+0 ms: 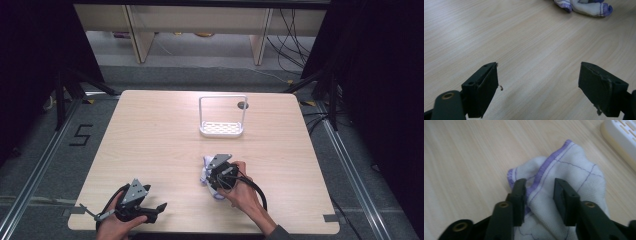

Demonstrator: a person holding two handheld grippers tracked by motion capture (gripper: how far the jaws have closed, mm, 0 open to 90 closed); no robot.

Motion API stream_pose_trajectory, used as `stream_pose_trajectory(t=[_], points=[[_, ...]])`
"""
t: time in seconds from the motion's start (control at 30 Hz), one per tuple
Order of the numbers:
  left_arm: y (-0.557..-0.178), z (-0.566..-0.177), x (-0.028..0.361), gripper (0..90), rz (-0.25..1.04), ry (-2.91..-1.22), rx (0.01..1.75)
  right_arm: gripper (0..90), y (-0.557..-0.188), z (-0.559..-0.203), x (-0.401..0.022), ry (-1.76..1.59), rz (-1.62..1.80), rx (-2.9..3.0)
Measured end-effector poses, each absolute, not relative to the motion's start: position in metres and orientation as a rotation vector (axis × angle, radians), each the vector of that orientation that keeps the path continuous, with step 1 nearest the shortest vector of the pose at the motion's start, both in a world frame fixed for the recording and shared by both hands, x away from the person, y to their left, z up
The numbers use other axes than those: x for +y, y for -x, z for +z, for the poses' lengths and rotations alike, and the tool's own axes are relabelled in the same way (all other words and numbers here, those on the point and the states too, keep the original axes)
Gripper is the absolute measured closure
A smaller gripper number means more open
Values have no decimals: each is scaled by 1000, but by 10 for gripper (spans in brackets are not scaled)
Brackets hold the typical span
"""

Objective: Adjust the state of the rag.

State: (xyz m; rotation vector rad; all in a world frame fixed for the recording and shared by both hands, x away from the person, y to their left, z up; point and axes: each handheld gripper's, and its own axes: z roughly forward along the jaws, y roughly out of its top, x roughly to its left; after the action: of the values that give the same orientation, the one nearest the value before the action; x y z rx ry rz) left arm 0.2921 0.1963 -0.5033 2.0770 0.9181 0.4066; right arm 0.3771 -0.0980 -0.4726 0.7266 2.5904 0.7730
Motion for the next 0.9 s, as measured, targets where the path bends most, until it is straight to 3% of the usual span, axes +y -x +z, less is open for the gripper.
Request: stream_pose_trajectory(t=[0.1,0.17,0.27,0.33,0.5,0.9], points=[[-292,-503,196,159,409,-2070,918,801,-379,-472,-104,-728,801,2573],[-292,-504,195,159,405,-2061,922,826,-381,-468,-110,-742,867,2574],[-293,-500,197,160,406,-2060,908,837,-381,-455,-120,-772,1000,2576],[-296,-498,194,171,383,-1973,922,838,-380,-442,-129,-799,1112,2541],[-307,-499,181,255,327,-1970,879,843,-378,-415,-149,-833,1202,2495],[-357,-509,112,377,235,-1957,829,843,-384,-410,-170,-909,1289,2466]])
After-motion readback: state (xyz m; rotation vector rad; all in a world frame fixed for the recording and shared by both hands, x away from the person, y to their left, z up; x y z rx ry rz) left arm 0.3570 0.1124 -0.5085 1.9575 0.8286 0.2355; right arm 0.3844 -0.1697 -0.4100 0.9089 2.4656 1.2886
